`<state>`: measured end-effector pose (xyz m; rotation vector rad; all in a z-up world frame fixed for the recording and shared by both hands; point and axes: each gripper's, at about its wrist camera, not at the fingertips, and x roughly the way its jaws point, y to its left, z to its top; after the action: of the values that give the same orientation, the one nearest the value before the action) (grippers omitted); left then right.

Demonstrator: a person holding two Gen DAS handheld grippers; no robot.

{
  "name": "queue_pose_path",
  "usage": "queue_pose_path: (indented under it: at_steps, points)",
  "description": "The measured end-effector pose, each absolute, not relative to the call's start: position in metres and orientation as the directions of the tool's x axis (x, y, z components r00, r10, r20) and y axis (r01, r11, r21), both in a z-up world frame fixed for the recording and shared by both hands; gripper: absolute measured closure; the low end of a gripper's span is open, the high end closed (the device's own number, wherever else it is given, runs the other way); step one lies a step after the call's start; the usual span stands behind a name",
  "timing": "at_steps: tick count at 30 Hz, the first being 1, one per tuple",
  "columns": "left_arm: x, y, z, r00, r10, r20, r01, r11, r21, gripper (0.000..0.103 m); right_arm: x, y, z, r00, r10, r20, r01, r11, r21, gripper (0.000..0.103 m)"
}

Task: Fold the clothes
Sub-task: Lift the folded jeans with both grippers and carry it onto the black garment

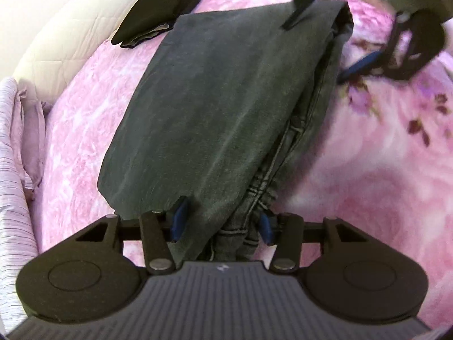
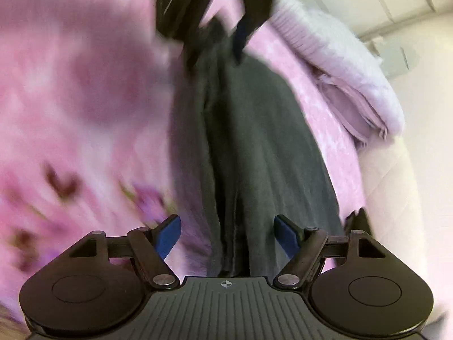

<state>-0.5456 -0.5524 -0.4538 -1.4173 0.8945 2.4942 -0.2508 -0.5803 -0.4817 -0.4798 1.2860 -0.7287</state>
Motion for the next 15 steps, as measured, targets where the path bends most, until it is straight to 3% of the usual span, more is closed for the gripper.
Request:
queue_pose_path:
  at_steps: [2,3,10,13,15]
  points:
    - [-0.536,-0.55,-0.45,-0.549,-0.167,-0.819,-0.4,-0.808,0.433,0.058,-0.257,-0.598,-0.478,0.102,-0.706,-0.701,0.266,0.698,-0.665,0.06]
    - [-0.535,-0.547,-0.451,-0.551,-0.179,-0.815,-0.4,-0.8,0.447,0.056,-0.26,-0.607,-0.472,0.111,-0.683,-0.722,0.303,0.715,-0.631,0.068]
    - [-0.526,-0.509,-0.476,-0.623,-0.327,-0.71,-0.42,-0.627,0.657,0.034,-0.273,-0.632,-0.429,0.159,-0.615,-0.772,0.377,0.761,-0.528,0.075]
    - [-0.536,-0.505,-0.487,-0.625,-0.403,-0.669,-0.424,-0.544,0.724,0.034,-0.277,-0.633,-0.412,0.179,-0.609,-0.773,0.381,0.767,-0.517,0.076]
    - [-0.543,-0.508,-0.487,-0.611,-0.43,-0.664,-0.42,-0.535,0.733,0.049,-0.279,-0.634,-0.4,0.19,-0.604,-0.774,0.358,0.777,-0.518,0.076]
